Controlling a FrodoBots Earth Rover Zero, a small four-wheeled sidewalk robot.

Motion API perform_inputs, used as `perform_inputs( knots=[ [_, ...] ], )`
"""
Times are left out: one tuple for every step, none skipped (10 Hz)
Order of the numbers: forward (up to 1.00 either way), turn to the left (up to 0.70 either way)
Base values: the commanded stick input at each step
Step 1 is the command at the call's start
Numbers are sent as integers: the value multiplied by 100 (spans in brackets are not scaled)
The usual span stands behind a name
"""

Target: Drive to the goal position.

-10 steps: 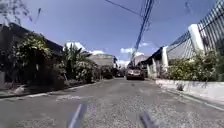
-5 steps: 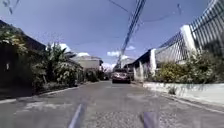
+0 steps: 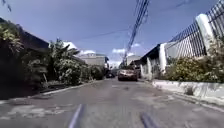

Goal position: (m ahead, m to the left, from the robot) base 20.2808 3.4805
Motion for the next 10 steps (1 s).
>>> perform_inputs(
  knots=[
    [100,0],
    [100,0],
    [100,0],
    [100,0],
    [100,0],
    [100,0],
    [100,0],
    [100,0],
    [100,0],
    [100,0]
  ],
)
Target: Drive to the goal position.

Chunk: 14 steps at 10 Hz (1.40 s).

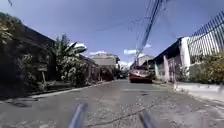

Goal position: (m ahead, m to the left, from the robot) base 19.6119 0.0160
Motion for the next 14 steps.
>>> perform_inputs(
  knots=[
    [100,0],
    [100,0],
    [100,-2],
    [100,-20],
    [100,-40],
    [100,-40],
    [100,-40],
    [100,-40],
    [100,-31],
    [100,-11],
    [100,0],
    [100,0],
    [100,0],
    [100,0]
  ],
)
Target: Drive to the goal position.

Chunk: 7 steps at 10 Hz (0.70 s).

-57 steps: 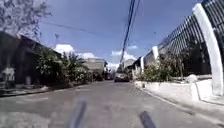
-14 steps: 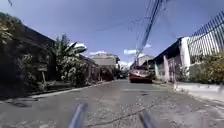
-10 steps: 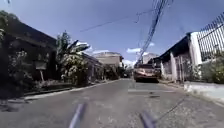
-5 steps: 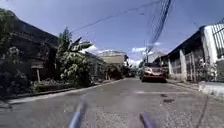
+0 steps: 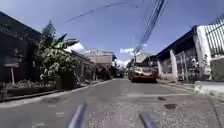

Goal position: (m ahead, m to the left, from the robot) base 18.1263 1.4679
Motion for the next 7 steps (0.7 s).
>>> perform_inputs(
  knots=[
    [100,-6],
    [100,-24],
    [100,-39],
    [100,-39],
    [100,-39],
    [100,-39],
    [100,-27]
  ],
)
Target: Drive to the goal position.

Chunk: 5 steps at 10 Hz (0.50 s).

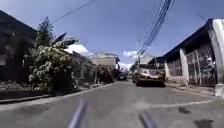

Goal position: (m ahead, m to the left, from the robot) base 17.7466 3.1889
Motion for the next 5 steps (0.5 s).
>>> perform_inputs(
  knots=[
    [100,-3],
    [100,0],
    [100,0],
    [100,0],
    [100,0]
  ],
)
